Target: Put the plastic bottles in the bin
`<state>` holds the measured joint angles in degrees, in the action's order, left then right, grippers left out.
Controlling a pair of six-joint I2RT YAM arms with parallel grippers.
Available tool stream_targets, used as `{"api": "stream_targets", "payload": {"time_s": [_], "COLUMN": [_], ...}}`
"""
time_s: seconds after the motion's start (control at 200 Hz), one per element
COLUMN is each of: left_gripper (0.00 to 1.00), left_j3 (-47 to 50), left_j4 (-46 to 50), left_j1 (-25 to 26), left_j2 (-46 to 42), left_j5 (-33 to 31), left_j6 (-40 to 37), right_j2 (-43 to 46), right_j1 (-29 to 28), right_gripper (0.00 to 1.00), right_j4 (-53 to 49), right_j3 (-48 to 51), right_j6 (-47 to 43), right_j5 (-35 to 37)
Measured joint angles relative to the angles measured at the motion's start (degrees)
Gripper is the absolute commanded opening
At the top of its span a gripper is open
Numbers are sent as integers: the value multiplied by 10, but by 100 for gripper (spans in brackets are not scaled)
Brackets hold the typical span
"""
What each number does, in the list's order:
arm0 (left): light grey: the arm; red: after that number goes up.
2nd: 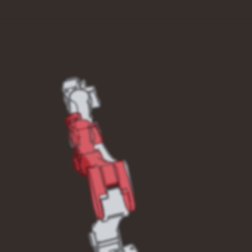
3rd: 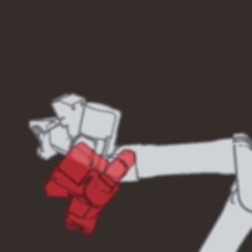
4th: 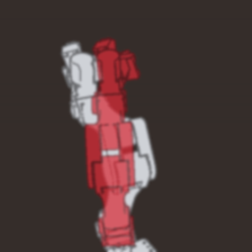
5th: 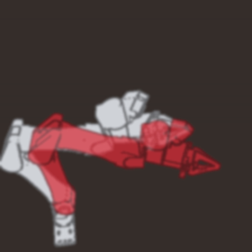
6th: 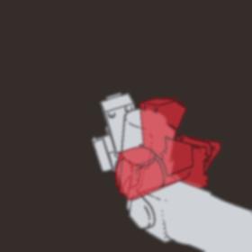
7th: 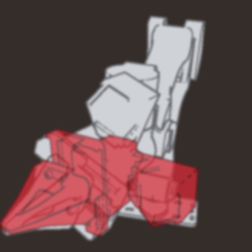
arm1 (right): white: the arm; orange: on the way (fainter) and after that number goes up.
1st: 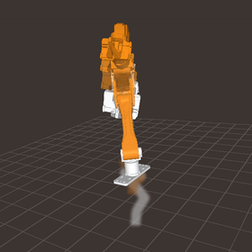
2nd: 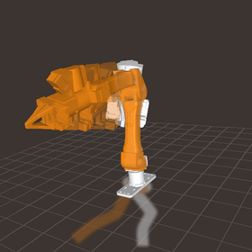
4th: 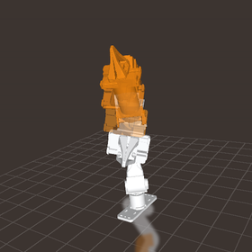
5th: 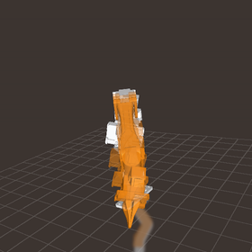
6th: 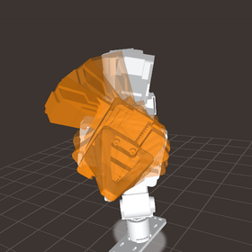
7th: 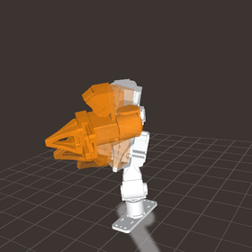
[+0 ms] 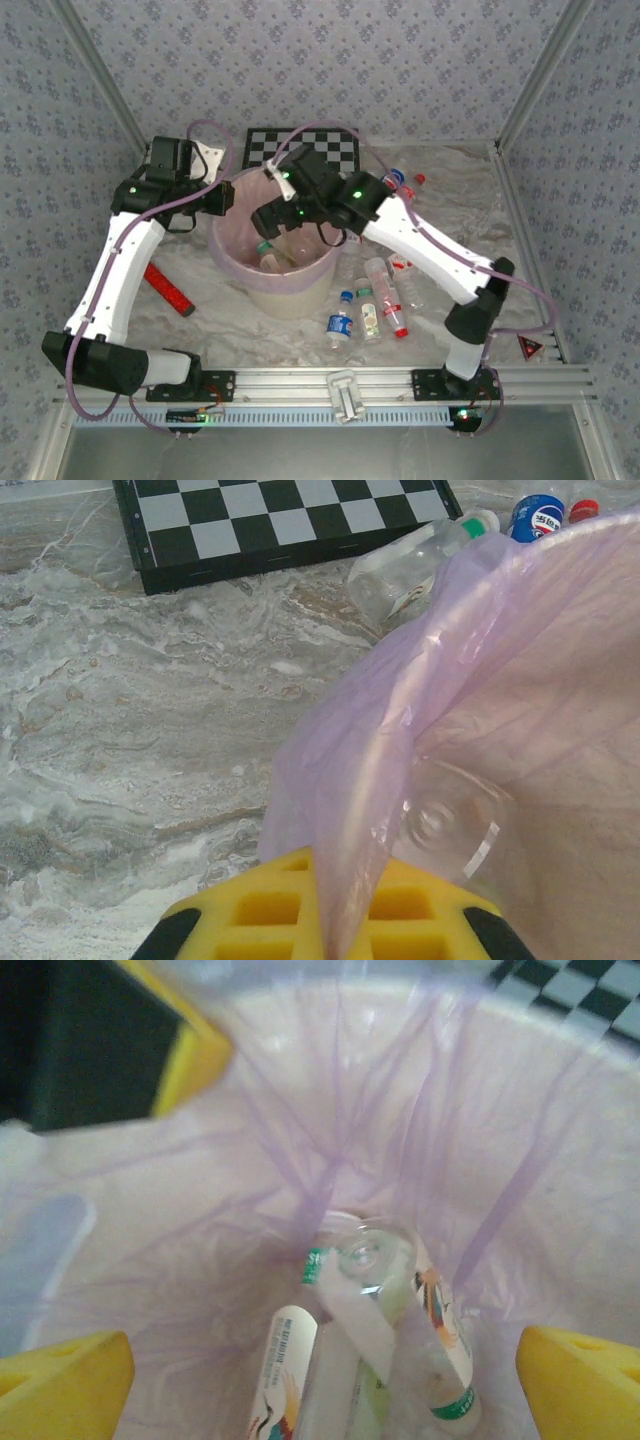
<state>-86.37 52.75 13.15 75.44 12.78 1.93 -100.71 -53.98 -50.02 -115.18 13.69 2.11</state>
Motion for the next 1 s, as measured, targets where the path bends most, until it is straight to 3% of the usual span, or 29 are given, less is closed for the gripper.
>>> {"api": "stream_targets", "payload": {"time_s": [0.145, 0.34, 0.575, 0.81, 0.905, 0.999], "left_gripper": [6, 15, 23, 30, 37, 41], "left_j3": [-2, -8, -22, -22, -22, -22], "left_j4": [4, 11, -1, -5, -5, -4], "left_j1": [1, 2, 2, 2, 2, 2], "left_j2": [0, 3, 4, 4, 4, 3], "left_j5": [-2, -2, 3, -2, -2, -7], "left_j6": [0, 0, 11, 11, 12, 11], "right_j2": [52, 176, 308, 296, 266, 233], "right_j1": [41, 137, 258, 287, 292, 303], "right_gripper": [100, 100, 100, 89, 73, 77], "right_j4": [27, 75, 10, -131, -156, -163], "right_j3": [15, 136, 235, 318, 358, 388], "right_j6": [9, 24, 37, 34, 35, 33], "right_j5": [-53, -105, -70, -10, 0, 3]}}
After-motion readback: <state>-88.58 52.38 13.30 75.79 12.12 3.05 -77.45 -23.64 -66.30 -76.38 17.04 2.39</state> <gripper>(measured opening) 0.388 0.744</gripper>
